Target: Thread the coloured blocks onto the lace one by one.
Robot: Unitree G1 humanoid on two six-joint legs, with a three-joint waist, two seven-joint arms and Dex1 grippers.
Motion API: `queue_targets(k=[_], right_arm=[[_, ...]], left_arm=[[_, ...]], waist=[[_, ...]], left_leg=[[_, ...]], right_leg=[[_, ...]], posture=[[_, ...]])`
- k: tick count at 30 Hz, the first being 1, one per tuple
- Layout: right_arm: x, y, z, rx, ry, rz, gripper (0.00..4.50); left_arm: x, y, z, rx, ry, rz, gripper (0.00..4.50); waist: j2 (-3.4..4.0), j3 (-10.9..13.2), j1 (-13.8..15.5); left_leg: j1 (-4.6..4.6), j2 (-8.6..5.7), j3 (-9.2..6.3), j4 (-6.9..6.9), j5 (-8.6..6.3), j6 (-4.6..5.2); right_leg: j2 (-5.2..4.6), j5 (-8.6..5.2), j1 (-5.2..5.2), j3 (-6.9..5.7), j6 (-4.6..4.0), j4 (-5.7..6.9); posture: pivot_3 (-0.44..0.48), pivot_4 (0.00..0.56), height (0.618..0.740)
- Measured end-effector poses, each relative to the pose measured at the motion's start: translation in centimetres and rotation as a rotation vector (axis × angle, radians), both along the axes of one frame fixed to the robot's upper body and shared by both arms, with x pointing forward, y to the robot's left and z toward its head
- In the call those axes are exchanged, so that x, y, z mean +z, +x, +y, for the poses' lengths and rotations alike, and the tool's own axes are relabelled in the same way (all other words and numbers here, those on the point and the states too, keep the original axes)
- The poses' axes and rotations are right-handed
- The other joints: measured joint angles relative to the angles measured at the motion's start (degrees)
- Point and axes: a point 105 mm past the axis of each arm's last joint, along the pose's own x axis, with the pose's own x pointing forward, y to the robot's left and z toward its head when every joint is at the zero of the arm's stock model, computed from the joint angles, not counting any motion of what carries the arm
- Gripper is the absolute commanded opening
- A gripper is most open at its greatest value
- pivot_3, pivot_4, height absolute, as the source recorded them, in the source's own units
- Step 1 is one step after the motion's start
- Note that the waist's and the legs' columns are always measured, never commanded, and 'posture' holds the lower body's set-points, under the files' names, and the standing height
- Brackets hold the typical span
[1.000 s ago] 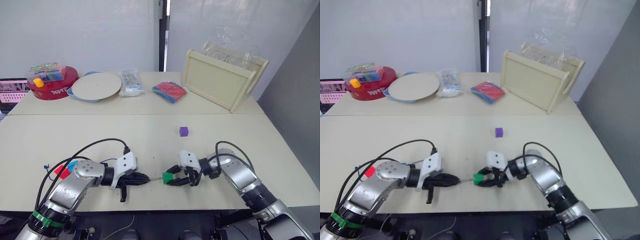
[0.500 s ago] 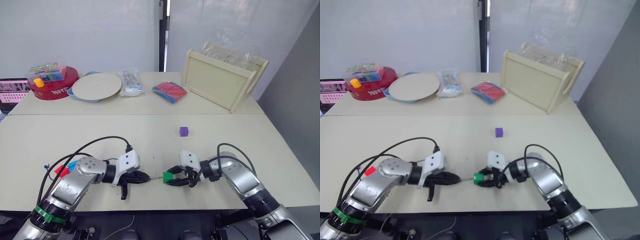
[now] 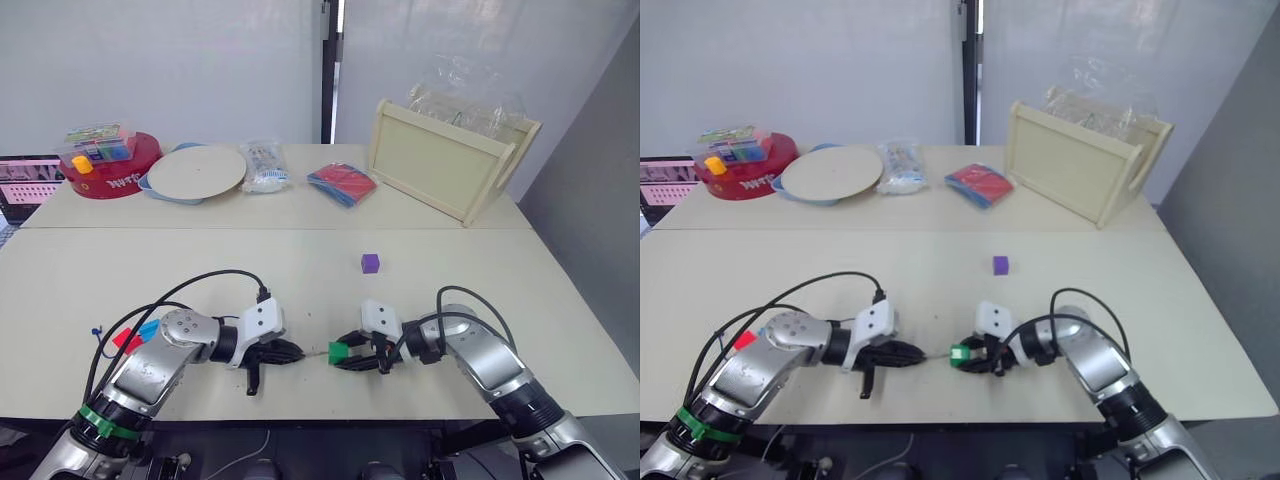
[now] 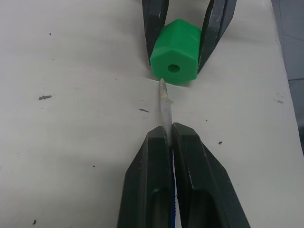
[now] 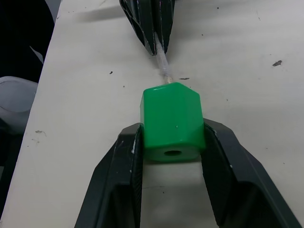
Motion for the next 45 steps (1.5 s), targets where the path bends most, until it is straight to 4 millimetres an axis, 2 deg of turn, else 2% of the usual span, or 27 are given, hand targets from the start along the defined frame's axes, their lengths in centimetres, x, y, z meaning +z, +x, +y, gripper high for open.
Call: queue_targets(k=[3, 14, 25, 41, 45], right_arm=[[0.5, -0.1, 0.8, 0.011, 0.023, -0.021, 1.21], [0.3, 0.0, 1.0, -0.017, 0.025, 0.002, 1.21], [-0.3, -0.2, 0.0, -0.034, 0.009, 0.002, 1.21], [-0.3, -0.3, 0.1, -0.049, -0.017, -0.012, 1.21], [0.0, -0.3, 0.7, -0.046, -0.067, -0.032, 1.21]], left_arm=[[-0.4, 0.1, -0.9, -0.016, -0.005, 0.013, 0.00], [-0.6, 0.3, -1.0, -0.011, -0.010, 0.020, 0.00], [0.0, 0.1, 0.5, -0.027, 0.012, 0.011, 0.00], [0.6, -0.1, 1.0, -0.020, -0.002, -0.002, 0.00], [1.3, -0.1, 1.4, -0.016, 0.008, -0.026, 0.00]], waist=[[0.00, 0.00, -0.04], [0.00, 0.00, -0.05], [0.00, 0.00, -0.17], [0.00, 0.00, -0.18], [0.00, 0.00, -0.30]], left_leg=[[0.00, 0.01, -0.01, 0.01, 0.00, 0.00], [0.00, 0.00, -0.01, 0.02, 0.00, 0.00], [0.00, 0.01, -0.01, 0.01, 0.00, 0.00], [0.01, 0.01, -0.01, 0.01, 0.00, 0.00], [0.02, 0.03, -0.01, 0.01, 0.00, 0.00]], right_leg=[[0.01, 0.00, 0.00, 0.00, 0.00, 0.00], [0.00, 0.00, 0.00, 0.00, 0.00, 0.00], [0.01, 0.00, -0.01, -0.01, 0.00, 0.00], [0.02, 0.00, 0.00, 0.00, 0.00, 0.01], [0.03, 0.00, 0.00, 0.00, 0.00, 0.01]], posture=[[0.000, 0.150, 0.740], [0.000, 0.150, 0.740], [0.000, 0.150, 0.740], [0.000, 0.150, 0.740], [0.000, 0.150, 0.740]])
